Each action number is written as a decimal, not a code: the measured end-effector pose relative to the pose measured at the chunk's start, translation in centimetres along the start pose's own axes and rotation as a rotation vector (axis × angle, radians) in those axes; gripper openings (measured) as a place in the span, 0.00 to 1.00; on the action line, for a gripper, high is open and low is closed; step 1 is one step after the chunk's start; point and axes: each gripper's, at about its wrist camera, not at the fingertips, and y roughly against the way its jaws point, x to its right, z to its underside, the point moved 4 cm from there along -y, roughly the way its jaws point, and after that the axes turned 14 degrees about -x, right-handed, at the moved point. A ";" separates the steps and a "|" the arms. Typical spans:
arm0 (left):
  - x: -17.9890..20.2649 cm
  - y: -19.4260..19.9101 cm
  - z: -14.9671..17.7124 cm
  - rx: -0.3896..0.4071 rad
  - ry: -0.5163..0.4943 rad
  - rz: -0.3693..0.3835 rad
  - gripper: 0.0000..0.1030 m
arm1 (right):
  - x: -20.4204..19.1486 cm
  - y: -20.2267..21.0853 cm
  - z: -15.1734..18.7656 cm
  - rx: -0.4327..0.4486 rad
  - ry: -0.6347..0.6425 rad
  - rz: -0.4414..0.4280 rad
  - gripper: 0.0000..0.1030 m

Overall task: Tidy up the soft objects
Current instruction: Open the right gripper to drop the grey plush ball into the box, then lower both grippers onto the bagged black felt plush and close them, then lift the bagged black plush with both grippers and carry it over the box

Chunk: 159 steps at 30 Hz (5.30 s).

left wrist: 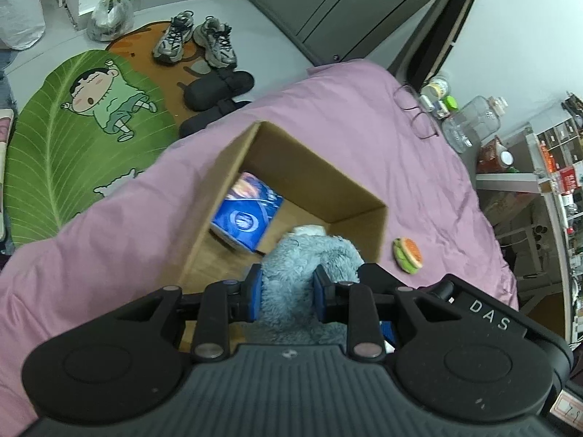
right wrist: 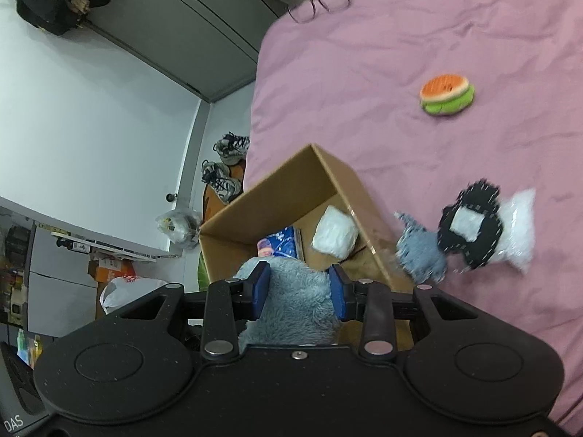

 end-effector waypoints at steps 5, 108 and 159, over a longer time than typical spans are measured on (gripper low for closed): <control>-0.9 -0.6 -0.8 -0.017 -0.003 -0.017 0.26 | -0.1 -1.0 0.0 -0.015 -0.013 -0.004 0.35; 14.5 -16.2 5.2 -0.081 0.004 -0.240 0.50 | 21.4 1.0 -7.9 -0.119 -0.190 -0.067 0.15; 14.5 -3.2 9.6 0.052 -0.128 -0.125 0.22 | 16.9 10.4 -4.0 0.141 -0.037 0.004 0.14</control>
